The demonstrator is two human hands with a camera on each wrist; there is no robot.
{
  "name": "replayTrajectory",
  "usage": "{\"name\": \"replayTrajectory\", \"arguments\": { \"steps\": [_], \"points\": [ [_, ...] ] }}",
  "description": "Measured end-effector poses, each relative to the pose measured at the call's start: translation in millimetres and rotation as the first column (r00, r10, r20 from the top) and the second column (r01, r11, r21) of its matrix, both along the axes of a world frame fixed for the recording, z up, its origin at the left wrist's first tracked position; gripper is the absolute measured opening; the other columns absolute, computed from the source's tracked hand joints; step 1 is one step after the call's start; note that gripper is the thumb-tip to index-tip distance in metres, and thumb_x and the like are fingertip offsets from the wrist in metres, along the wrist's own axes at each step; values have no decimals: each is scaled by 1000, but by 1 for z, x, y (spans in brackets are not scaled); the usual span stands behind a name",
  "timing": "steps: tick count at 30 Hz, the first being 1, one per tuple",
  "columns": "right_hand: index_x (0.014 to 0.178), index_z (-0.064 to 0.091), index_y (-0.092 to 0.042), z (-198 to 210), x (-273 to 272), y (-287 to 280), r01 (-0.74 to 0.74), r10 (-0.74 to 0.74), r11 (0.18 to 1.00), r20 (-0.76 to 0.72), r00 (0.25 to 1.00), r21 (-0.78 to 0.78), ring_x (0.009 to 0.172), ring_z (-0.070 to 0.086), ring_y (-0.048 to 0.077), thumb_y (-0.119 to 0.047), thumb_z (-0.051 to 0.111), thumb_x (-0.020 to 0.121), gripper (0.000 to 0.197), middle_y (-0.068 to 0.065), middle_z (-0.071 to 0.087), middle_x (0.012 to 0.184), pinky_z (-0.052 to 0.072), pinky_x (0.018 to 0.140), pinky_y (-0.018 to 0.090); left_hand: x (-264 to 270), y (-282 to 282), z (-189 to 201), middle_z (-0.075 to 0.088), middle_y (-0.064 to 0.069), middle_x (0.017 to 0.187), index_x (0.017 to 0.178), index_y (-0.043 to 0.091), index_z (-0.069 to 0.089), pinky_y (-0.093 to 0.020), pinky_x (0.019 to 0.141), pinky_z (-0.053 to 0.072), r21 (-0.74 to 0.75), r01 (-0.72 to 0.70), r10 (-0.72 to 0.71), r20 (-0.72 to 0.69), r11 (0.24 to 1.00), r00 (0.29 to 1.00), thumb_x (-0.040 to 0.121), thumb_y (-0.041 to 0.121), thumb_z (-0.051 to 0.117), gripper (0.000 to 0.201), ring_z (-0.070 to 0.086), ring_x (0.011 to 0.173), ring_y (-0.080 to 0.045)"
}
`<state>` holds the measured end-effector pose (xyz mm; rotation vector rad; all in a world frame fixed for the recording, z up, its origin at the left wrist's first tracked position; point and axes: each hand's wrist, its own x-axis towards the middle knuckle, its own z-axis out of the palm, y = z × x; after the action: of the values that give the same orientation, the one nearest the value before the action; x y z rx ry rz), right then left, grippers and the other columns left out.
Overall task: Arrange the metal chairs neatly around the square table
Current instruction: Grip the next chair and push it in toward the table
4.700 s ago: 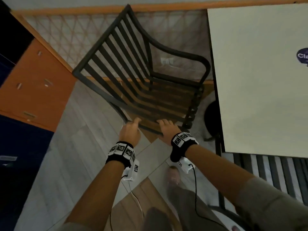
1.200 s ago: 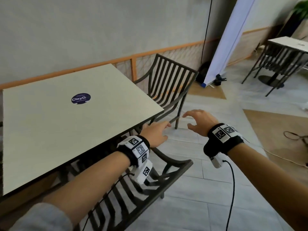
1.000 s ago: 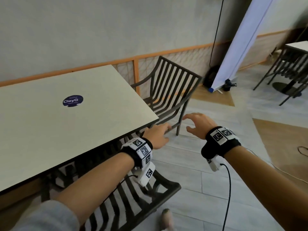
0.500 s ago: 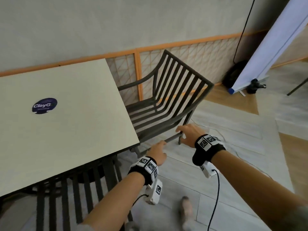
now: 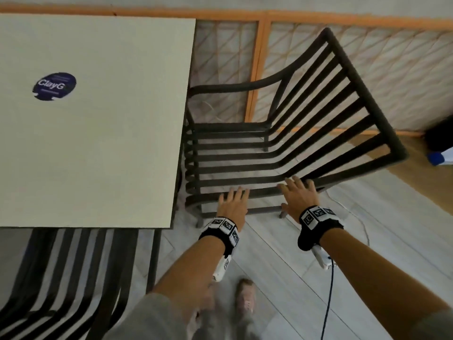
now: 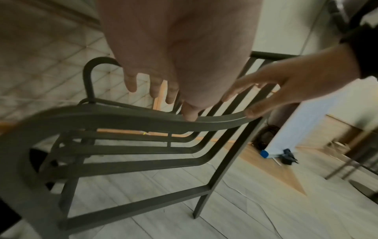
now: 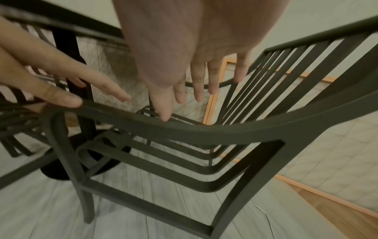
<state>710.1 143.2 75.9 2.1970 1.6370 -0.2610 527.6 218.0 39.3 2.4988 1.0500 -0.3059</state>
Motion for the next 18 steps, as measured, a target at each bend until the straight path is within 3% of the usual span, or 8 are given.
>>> {"name": "replayTrajectory", "arguments": {
  "steps": [2,5,10,13,18],
  "points": [
    [140,29,-24,-21,15,6,-7,8,999,18,1000,-31,137,31,28,-48,57,85,67,5,39,147,20,113,52,7,5,-18,21,-7,160,151,18,14,-57,119,17,-19,-50,49,-24,999,998,96,27,51,67,15,148,-32],
    [134,34,-25,-45,32,14,-24,23,999,-12,1000,-22,125,42,29,-53,55,84,62,4,46,137,32,107,48,16,11,-39,34,-10,153,147,18,26,-63,117,5,-40,-117,118,8,992,993,94,36,53,63,22,145,-35],
    [130,36,-25,-63,43,43,-94,86,990,-79,993,-110,115,49,33,-51,42,92,46,5,49,132,41,95,44,14,46,-47,49,-9,141,137,17,41,-67,113,-10,-65,-68,68,0,996,998,98,26,46,40,39,133,-38],
    [127,37,-26,-71,30,52,-104,95,990,-95,991,-92,109,53,33,-50,41,92,43,4,58,123,40,92,46,4,59,-44,51,-6,141,137,20,41,-67,111,-13,-69,-90,88,-25,994,996,97,24,47,41,38,133,-38],
    [129,37,-27,-75,12,84,-87,73,994,-179,981,-72,111,50,33,-48,42,93,42,6,56,124,34,96,48,-8,85,-37,50,-4,139,134,22,44,-71,107,-14,-40,-200,198,-57,979,979,95,17,50,40,33,136,-39]
  ]
}}
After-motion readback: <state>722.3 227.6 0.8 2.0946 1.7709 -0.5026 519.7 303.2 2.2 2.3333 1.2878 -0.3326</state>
